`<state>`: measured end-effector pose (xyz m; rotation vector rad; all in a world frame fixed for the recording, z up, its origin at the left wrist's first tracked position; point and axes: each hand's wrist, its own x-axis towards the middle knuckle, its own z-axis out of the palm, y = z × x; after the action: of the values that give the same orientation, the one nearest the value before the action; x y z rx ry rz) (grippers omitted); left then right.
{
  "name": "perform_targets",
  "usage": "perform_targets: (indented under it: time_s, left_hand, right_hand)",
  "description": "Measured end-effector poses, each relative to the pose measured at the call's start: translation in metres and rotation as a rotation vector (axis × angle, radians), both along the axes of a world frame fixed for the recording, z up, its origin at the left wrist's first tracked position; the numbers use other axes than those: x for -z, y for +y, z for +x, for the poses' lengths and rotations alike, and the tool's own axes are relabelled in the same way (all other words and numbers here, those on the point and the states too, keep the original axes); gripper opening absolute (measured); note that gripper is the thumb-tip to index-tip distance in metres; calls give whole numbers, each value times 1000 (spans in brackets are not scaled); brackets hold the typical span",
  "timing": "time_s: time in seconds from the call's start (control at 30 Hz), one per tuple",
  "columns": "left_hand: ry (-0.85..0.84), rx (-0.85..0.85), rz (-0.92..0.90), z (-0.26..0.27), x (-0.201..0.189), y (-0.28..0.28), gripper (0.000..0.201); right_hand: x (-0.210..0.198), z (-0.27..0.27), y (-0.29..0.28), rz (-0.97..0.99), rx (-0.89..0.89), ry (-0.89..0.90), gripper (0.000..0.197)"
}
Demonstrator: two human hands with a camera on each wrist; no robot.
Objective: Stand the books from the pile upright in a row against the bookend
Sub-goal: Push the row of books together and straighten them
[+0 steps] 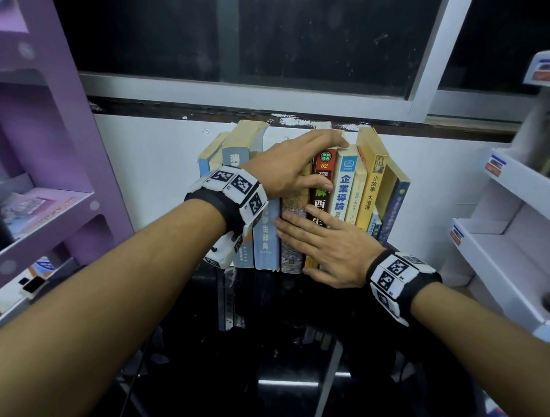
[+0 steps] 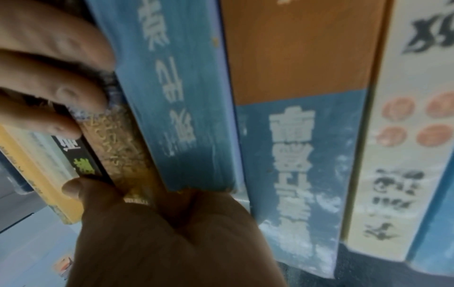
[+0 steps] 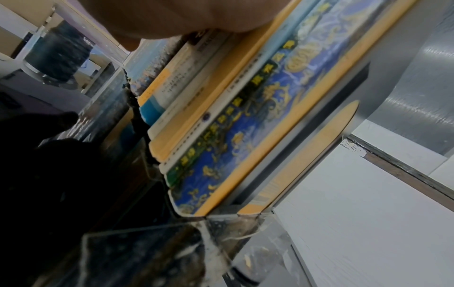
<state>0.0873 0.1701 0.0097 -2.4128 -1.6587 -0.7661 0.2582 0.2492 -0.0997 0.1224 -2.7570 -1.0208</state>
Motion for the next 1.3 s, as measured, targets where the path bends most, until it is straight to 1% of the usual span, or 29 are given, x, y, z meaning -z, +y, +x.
perform_targets:
  time_s: [0.17, 0.27, 0.33, 0.47, 0.57, 0.73, 0.9, 0.97, 1.3]
  left_hand:
    - [9, -82, 1, 9, -1, -7, 61]
    - [77, -157, 42, 16, -3, -8, 63]
    - [128, -186, 57, 24, -7, -8, 66]
    - [176, -133, 66, 45, -17, -4, 72]
    - [227, -126, 47, 62, -24, 3, 74]
    - [415, -213, 2, 75, -26, 13, 84]
    - [517, -273, 28, 72, -22, 16, 99]
    - [537, -280, 41, 70, -21, 18, 102]
    - [567, -332, 48, 69, -23, 19, 98]
  right_hand:
    - [2, 2, -11, -48, 17, 55, 74]
    - [2, 6, -18, -84, 8, 127, 70]
    - [1, 10, -20, -97, 7, 138, 69]
    - [3, 24, -16, -105, 27, 107, 69]
    - [6, 35, -10, -109, 52, 86, 70]
    - [11, 46, 0, -121, 68, 40, 72]
    - [13, 46, 6, -114, 75, 18, 76]
    - [14, 44, 8, -108, 68, 16, 77]
    - [13, 40, 19, -87, 33, -5, 82]
